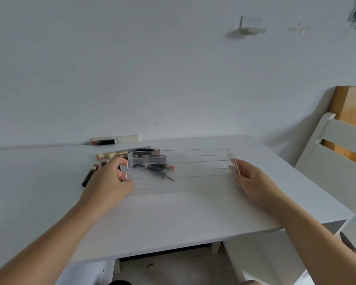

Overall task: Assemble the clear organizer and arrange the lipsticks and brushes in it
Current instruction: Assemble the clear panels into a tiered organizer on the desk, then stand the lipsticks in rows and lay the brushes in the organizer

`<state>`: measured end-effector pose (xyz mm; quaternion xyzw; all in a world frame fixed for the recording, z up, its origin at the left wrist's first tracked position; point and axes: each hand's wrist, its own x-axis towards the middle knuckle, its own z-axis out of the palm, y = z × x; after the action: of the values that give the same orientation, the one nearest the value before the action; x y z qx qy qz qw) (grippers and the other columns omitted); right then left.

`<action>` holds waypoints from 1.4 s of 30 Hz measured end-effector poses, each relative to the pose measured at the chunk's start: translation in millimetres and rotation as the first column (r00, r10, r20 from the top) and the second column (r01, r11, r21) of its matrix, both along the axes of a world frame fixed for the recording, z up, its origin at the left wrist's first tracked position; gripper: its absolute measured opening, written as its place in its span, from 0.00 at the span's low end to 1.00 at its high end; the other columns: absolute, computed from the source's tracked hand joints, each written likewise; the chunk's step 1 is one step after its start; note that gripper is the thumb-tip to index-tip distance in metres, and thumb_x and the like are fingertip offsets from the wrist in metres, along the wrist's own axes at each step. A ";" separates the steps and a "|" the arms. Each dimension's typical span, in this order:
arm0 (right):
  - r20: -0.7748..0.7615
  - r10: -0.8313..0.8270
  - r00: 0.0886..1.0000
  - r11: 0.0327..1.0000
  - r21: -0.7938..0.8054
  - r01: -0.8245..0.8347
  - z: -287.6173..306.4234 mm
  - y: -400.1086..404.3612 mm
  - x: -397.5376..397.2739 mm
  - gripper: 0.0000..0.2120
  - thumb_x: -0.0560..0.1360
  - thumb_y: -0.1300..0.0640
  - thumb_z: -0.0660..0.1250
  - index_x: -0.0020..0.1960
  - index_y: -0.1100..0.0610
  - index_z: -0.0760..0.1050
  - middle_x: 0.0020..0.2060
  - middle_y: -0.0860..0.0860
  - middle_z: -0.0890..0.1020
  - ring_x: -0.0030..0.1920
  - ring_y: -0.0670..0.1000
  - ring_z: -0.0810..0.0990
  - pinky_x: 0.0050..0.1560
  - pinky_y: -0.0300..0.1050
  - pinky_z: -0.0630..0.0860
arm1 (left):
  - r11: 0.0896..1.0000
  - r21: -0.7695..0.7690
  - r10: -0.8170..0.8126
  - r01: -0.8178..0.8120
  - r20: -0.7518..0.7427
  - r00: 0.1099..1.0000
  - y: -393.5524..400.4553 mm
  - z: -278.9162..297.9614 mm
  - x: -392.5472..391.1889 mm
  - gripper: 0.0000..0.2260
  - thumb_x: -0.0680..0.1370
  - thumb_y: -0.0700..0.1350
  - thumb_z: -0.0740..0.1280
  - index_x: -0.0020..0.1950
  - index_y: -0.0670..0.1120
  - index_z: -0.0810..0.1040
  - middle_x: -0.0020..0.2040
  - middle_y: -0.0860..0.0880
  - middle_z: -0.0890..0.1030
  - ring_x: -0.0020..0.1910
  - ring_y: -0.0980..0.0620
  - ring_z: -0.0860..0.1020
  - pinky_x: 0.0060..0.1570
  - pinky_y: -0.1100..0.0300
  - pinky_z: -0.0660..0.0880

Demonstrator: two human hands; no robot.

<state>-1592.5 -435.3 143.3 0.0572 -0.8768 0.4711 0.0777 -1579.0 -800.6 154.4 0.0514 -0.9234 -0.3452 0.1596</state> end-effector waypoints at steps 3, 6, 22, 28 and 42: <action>-0.025 -0.061 0.998 0.998 0.019 0.061 2.5 -2.0 4.3 0.12 0.84 0.45 0.58 0.55 0.29 0.77 0.47 0.30 0.84 0.45 0.31 0.81 0.45 0.38 0.74 | 0.999 -0.036 0.003 -0.003 -0.006 1.000 4.0 -0.7 2.4 0.19 0.72 0.43 0.73 0.60 0.55 0.74 0.41 0.57 0.81 0.44 0.55 0.79 0.55 0.51 0.75; -0.047 -0.110 0.993 0.994 0.015 0.111 3.8 -0.7 6.2 0.23 0.83 0.52 0.61 0.46 0.20 0.73 0.42 0.27 0.83 0.38 0.29 0.79 0.38 0.32 0.72 | 0.999 -0.038 -0.013 0.012 -0.020 1.000 7.0 -4.0 3.0 0.18 0.72 0.44 0.73 0.57 0.58 0.72 0.40 0.58 0.80 0.38 0.58 0.78 0.38 0.62 0.69; -0.057 -0.206 0.977 0.975 0.068 0.209 -5.2 3.7 6.0 0.10 0.82 0.42 0.58 0.53 0.36 0.79 0.36 0.37 0.83 0.35 0.36 0.78 0.38 0.41 0.73 | 0.993 -0.087 -0.078 0.077 -0.010 0.997 3.3 -12.9 -1.4 0.15 0.74 0.50 0.72 0.55 0.59 0.69 0.43 0.60 0.80 0.30 0.61 0.78 0.39 0.57 0.76; -0.046 -0.189 0.981 0.976 0.100 0.193 -3.3 4.7 5.8 0.10 0.82 0.46 0.58 0.51 0.36 0.77 0.35 0.37 0.82 0.34 0.36 0.77 0.37 0.42 0.71 | 0.993 -0.070 -0.092 0.095 0.040 0.995 4.8 -7.8 -3.0 0.14 0.74 0.48 0.71 0.55 0.58 0.70 0.45 0.59 0.80 0.30 0.62 0.78 0.39 0.60 0.72; -0.040 -0.348 0.937 0.930 0.111 0.351 -2.3 0.6 12.9 0.10 0.82 0.46 0.56 0.50 0.43 0.76 0.45 0.44 0.83 0.47 0.50 0.79 0.46 0.49 0.73 | 0.987 -0.060 -0.150 0.149 -0.013 0.989 -9.1 2.2 -5.5 0.07 0.75 0.60 0.69 0.48 0.60 0.78 0.43 0.65 0.81 0.34 0.59 0.78 0.36 0.61 0.73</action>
<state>-1579.6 -434.7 141.0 -0.0907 -0.8982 0.3972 0.1652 -1584.5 -809.7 156.5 -0.0257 -0.9330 -0.3294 0.1427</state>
